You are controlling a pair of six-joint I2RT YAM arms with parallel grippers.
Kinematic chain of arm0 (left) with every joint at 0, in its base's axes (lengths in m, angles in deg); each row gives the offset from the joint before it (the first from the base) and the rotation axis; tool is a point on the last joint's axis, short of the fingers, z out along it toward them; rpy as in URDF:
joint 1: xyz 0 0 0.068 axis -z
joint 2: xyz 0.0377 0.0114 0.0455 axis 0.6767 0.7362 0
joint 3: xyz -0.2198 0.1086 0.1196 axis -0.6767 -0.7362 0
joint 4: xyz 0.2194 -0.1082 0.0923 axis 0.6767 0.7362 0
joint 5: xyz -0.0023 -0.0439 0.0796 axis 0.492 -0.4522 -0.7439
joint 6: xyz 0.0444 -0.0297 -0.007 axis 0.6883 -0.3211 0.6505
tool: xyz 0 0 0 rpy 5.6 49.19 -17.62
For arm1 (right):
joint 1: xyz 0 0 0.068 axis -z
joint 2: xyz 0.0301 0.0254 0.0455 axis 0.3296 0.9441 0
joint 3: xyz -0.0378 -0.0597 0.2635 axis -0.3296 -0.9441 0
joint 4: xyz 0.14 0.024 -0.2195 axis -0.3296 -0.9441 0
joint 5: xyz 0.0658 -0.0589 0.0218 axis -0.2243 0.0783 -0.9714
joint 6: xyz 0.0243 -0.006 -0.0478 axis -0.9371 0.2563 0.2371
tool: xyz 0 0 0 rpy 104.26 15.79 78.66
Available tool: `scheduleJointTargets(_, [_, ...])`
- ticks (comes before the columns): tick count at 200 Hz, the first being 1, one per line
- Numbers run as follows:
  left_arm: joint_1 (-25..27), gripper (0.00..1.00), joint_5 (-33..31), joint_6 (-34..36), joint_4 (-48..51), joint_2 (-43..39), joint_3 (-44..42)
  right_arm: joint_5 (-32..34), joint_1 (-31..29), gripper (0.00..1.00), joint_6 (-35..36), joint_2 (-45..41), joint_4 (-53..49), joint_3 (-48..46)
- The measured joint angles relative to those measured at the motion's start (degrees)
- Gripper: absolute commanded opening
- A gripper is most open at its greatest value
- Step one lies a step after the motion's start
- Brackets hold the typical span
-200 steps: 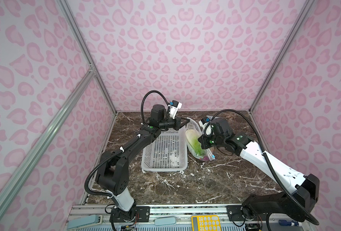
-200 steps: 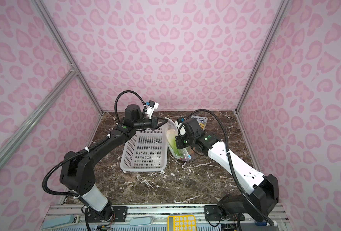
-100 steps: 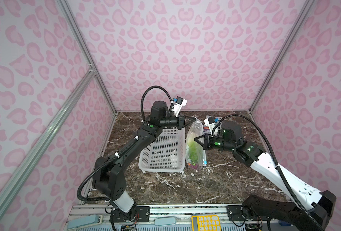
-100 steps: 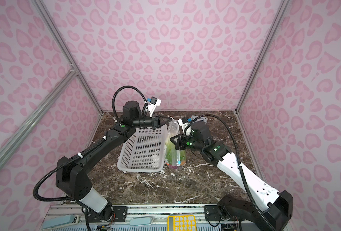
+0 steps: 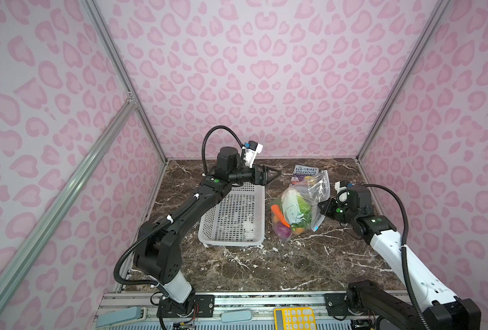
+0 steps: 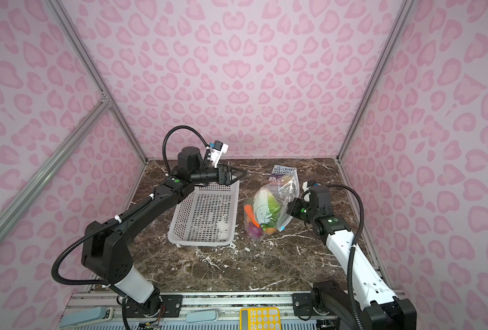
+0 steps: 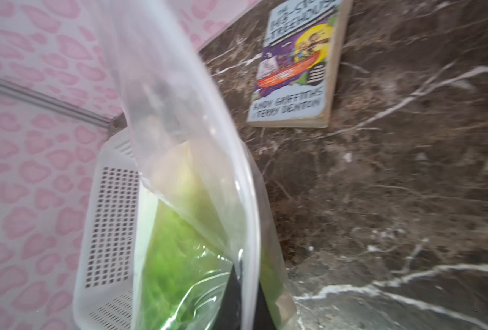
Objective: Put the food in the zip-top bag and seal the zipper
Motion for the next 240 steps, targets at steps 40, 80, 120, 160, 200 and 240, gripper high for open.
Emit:
scheduleJointTargets(40, [-4.9,0.97,-11.19,-1.16,-0.35,-5.99,-5.79,7.34,5.75,0.0,5.29,6.62,-5.25,1.81])
scheduleJointTargets(80, [-9.66,0.97,-18.23,-3.28,0.39,-10.75,-9.05,8.81,3.72,0.0,8.63,15.91,-5.14,5.27])
scheduleJointTargets(120, [-17.79,0.97,-23.52,-5.77,2.38,-16.15,-15.85,8.28,-4.57,0.0,10.23,24.52,-3.1,8.68])
scheduleJointTargets(160, [-25.33,0.97,-30.77,-5.79,9.2,-21.38,-22.32,6.8,-7.5,0.14,10.86,28.39,-0.39,12.0])
scheduleJointTargets(200, [-28.46,0.97,-40.85,-2.54,14.99,-27.08,-27.04,7.1,-5.01,0.74,11.26,23.1,0.17,11.52])
scheduleJointTargets(240, [-29.64,0.97,-52.89,3.37,15.78,-28.74,-29.59,11.45,5.57,0.77,11.26,16.28,4.44,8.83])
